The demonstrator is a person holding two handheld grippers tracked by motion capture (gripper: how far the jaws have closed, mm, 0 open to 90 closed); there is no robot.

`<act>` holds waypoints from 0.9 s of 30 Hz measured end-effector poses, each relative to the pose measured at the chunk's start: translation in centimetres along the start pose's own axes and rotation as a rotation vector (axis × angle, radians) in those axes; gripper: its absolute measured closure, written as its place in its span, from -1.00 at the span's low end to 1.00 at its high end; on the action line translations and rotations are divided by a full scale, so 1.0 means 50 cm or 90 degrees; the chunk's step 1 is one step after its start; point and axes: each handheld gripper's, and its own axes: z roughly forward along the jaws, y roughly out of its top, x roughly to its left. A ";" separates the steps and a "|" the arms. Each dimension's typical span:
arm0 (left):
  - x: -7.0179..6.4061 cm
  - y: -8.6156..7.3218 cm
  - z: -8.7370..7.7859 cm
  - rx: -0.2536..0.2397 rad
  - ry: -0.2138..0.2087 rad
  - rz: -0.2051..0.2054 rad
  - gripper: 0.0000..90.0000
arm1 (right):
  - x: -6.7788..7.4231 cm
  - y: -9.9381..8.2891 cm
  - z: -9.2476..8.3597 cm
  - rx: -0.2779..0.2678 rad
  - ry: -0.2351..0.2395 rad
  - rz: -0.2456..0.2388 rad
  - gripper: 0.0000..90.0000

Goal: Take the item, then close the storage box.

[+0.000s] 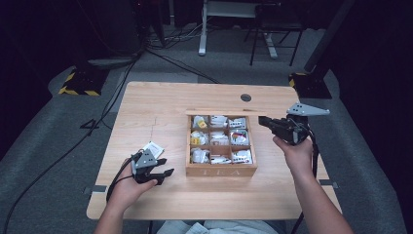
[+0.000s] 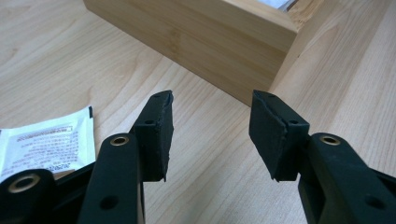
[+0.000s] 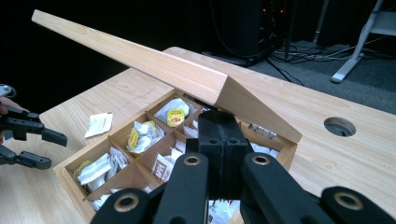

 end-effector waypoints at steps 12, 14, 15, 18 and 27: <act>-0.010 -0.023 0.019 0.053 -0.022 -0.004 0.07 | 0.001 -0.005 -0.007 0.039 0.011 -0.001 0.99; -0.013 -0.026 0.021 0.058 -0.022 -0.004 0.06 | 0.002 -0.005 -0.007 0.045 0.012 -0.002 0.99; -0.014 -0.028 0.022 0.059 -0.024 -0.004 0.06 | 0.002 -0.006 -0.008 0.049 0.013 -0.003 0.99; -0.012 -0.032 0.025 0.068 -0.015 -0.004 0.04 | 0.004 -0.006 -0.008 0.058 0.016 0.001 0.99; -0.013 -0.038 0.034 0.072 -0.014 0.001 0.02 | 0.009 -0.009 -0.012 0.092 0.019 0.008 0.99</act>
